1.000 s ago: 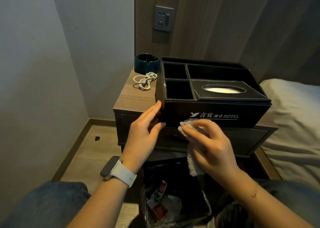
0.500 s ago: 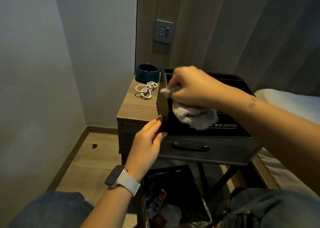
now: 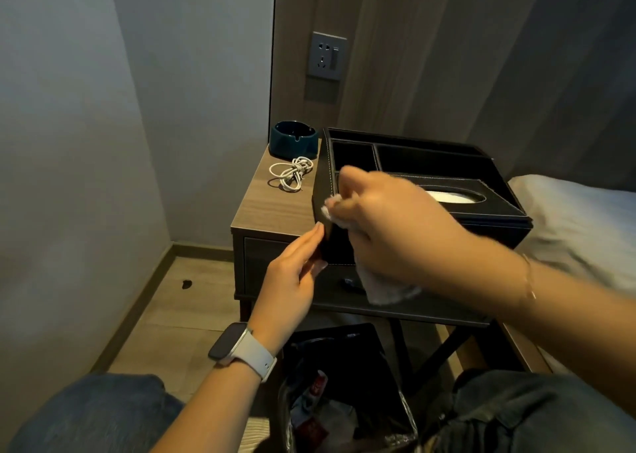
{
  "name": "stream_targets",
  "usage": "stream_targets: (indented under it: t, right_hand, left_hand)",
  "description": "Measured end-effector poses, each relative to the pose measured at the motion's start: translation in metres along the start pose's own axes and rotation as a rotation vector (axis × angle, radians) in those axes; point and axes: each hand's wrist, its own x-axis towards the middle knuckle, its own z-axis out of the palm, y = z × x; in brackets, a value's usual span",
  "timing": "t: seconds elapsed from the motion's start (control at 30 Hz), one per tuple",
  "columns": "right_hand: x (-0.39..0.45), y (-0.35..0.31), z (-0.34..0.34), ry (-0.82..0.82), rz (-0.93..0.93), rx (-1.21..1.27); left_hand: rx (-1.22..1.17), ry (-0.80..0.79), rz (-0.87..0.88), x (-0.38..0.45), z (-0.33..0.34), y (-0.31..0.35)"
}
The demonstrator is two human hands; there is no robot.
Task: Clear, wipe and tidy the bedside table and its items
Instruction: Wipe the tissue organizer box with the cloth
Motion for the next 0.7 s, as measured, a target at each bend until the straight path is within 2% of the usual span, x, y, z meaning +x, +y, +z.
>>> stream_targets:
  t: [0.13,0.27,0.33,0.43,0.57,0.7]
  right_hand:
    - [-0.050,-0.005,0.027,-0.087,-0.057,-0.010]
    - [-0.057,0.018,0.063,0.150,-0.042,-0.011]
    - [-0.066,0.020,0.087,0.109,-0.083,-0.029]
    - [-0.093,0.022,0.101,0.089,0.019,0.090]
    - [-0.121,0.049,0.074,0.371,0.225,0.407]
    - [-0.141,0.096,0.058,0.781,0.726,0.863]
  left_hand:
    - [0.012,0.004,-0.003,0.001,0.001,0.000]
    - [-0.020,-0.001,-0.036,0.001,0.001,0.001]
    - [-0.015,-0.012,-0.037,0.000,0.001,0.001]
    - [0.035,-0.008,-0.033,-0.001,-0.001,0.008]
    - [0.466,0.186,0.181,-0.010,0.004,0.038]
    - [0.563,0.300,0.173,-0.021,0.037,0.077]
